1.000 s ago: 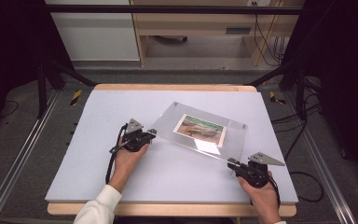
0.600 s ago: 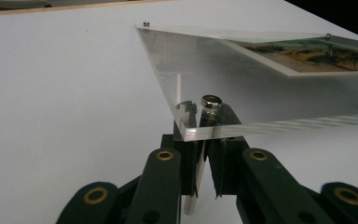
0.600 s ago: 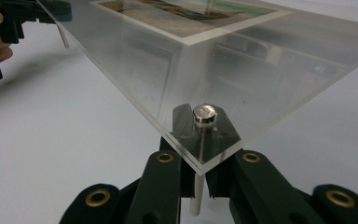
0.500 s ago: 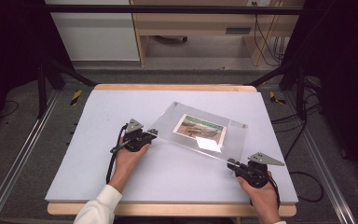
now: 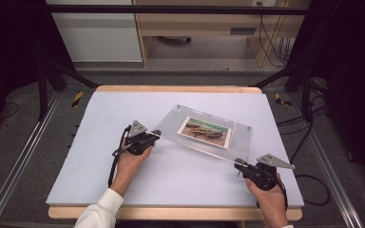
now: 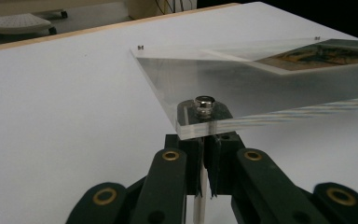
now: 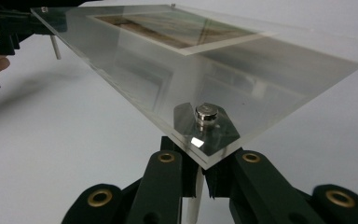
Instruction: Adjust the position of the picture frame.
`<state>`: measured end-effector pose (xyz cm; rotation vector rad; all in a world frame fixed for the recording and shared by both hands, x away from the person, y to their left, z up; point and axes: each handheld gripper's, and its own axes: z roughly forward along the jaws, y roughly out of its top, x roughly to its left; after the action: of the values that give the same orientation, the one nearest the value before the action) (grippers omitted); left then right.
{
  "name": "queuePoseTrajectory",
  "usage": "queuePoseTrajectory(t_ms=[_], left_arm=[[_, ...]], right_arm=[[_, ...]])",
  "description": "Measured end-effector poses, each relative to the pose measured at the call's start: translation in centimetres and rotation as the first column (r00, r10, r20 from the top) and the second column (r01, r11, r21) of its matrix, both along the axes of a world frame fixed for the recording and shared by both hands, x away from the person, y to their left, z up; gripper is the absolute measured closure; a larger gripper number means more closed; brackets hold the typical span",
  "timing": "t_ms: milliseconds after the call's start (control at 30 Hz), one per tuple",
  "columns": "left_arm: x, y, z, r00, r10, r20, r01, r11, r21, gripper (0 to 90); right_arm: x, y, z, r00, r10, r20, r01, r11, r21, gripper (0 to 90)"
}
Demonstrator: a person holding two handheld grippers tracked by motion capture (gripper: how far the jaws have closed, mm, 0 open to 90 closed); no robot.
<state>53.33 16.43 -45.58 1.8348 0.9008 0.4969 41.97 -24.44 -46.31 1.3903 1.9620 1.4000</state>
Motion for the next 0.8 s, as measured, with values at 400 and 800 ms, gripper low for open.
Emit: queuePoseTrajectory(t_ms=[400,800], left_arm=[[-1.7,0.7,2.1,0.9982,0.024,0.054,-0.021,0.9987,-0.047,84.2],[-2.7,2.9,3.0,0.994,0.084,0.071,-0.079,0.9945,-0.069,83.9]], right_arm=[[0.3,-0.5,2.4,0.9983,0.011,0.057,-0.013,1.0,0.022,82.9],[2.2,1.0,3.6,0.995,0.059,0.081,-0.061,0.998,0.022,81.9]])
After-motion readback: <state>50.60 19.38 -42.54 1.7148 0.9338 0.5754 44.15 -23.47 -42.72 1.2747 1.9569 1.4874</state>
